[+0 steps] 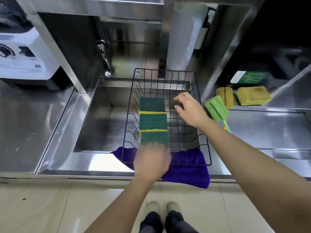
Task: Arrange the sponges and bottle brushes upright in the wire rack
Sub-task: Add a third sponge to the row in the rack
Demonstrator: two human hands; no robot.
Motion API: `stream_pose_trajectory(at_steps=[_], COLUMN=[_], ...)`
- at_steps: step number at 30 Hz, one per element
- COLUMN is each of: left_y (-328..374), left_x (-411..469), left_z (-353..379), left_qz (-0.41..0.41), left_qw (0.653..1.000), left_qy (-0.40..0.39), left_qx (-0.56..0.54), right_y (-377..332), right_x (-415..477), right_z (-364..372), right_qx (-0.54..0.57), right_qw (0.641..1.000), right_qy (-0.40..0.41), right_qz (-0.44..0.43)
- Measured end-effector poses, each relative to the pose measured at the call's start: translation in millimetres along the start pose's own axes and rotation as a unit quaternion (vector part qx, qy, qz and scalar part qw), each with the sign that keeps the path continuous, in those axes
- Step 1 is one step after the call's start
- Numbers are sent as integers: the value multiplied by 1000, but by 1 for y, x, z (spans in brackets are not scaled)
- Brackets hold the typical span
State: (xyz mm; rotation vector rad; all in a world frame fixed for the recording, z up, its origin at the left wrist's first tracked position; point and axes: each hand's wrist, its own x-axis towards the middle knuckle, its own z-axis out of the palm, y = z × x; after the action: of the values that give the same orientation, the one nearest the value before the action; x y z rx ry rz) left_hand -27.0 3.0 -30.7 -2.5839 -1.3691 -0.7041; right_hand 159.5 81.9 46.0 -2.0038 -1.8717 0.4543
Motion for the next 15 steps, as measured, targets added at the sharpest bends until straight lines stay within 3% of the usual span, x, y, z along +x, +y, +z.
stream_pose_trajectory(at_steps=[4,9,15], left_y=[30,76,94], left_x=[9,6,9], left_z=[-1,3,12], left_qz=[26,20,-31], left_qw=[999,999,998], left_qy=[-42,-45,-25], left_qx=[10,2,40], right_y=[26,79,158], right_x=[-8,-12,-24], right_z=[-27,-55,-72], right_qx=[3,34,-103], right_qw=[996,972,970], right_qy=[91,188,123], right_qz=[13,139,180])
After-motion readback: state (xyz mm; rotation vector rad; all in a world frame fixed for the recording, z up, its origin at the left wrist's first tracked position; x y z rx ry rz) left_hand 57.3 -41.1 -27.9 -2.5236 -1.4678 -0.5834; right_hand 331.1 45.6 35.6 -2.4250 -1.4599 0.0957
